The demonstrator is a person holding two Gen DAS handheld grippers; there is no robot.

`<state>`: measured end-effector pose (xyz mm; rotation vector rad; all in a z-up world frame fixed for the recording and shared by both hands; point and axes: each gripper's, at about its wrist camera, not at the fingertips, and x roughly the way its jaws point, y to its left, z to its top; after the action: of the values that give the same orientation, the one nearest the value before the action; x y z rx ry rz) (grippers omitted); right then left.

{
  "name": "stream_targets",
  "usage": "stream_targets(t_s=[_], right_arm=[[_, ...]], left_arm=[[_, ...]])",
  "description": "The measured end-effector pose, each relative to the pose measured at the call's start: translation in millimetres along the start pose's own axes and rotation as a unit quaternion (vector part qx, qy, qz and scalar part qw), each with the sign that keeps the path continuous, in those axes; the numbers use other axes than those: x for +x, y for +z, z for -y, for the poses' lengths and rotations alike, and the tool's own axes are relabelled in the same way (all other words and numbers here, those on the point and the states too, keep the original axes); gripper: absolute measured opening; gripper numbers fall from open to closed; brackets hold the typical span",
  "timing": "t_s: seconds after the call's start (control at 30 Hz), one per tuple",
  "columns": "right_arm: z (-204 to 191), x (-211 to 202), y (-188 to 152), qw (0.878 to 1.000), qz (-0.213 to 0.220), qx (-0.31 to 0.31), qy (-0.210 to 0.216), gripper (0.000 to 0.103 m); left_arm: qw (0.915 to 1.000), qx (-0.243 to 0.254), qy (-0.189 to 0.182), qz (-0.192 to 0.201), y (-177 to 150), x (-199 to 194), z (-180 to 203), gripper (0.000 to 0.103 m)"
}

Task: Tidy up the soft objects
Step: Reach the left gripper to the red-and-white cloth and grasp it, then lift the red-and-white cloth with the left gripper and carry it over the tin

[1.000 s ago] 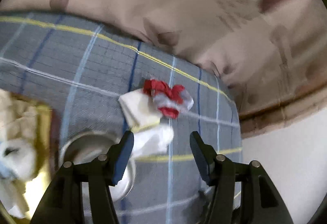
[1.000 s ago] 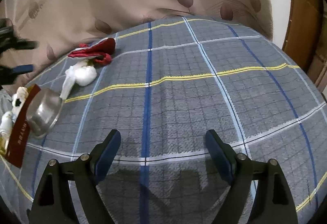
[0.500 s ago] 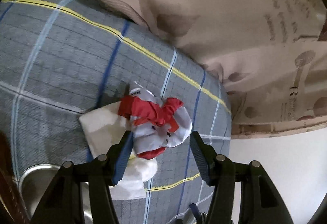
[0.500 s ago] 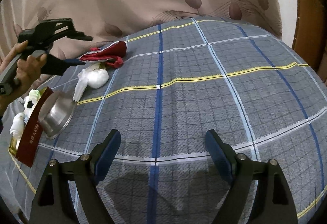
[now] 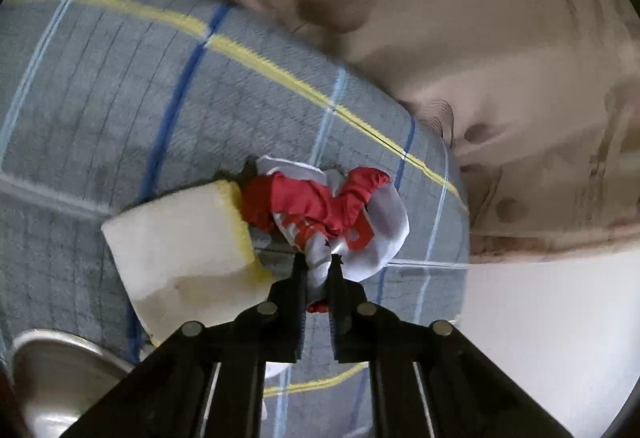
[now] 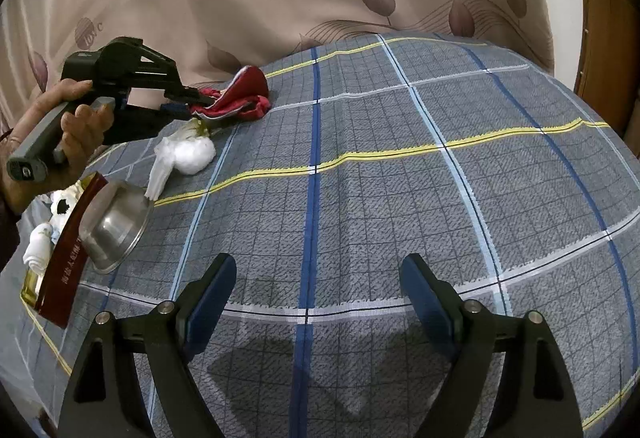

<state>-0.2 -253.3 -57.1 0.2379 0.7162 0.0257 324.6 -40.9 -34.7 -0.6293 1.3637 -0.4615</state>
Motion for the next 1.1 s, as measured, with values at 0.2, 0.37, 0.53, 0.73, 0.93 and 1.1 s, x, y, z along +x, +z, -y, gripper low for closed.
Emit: stream_targets(t_s=[0.2, 0.37, 0.53, 0.73, 0.93, 1.1], right_arm=[[0.4, 0.2, 0.6, 1.000, -0.001, 0.000, 0.000, 0.083], [1.8, 0.4, 0.7, 1.000, -0.002, 0.004, 0.001, 0.082], [2.2, 0.0, 1.0, 1.000, -0.003, 0.004, 0.001, 0.082], [2.1, 0.6, 1.7, 1.000, -0.002, 0.006, -0.004, 0.082], [0.8, 1.9, 1.9, 1.000, -0.006, 0.002, -0.011, 0.082], [-0.5, 3.5, 2.0, 1.000, -0.010, -0.004, -0.020, 0.082]], left_arm=[[0.9966, 0.051, -0.035, 0.054, -14.2, -21.9, 28.7, 0.007], [0.9898, 0.071, -0.047, 0.114, -33.2, -65.2, 43.7, 0.007], [0.9824, 0.084, -0.043, 0.161, -62.5, -119.9, 37.4, 0.007], [0.9773, 0.070, -0.028, 0.198, -109.6, -192.6, 1.7, 0.007], [0.9750, 0.028, 0.008, 0.220, -150.5, -250.5, -57.6, 0.007], [0.9708, 0.010, 0.060, 0.232, -182.0, -277.9, -110.2, 0.007]])
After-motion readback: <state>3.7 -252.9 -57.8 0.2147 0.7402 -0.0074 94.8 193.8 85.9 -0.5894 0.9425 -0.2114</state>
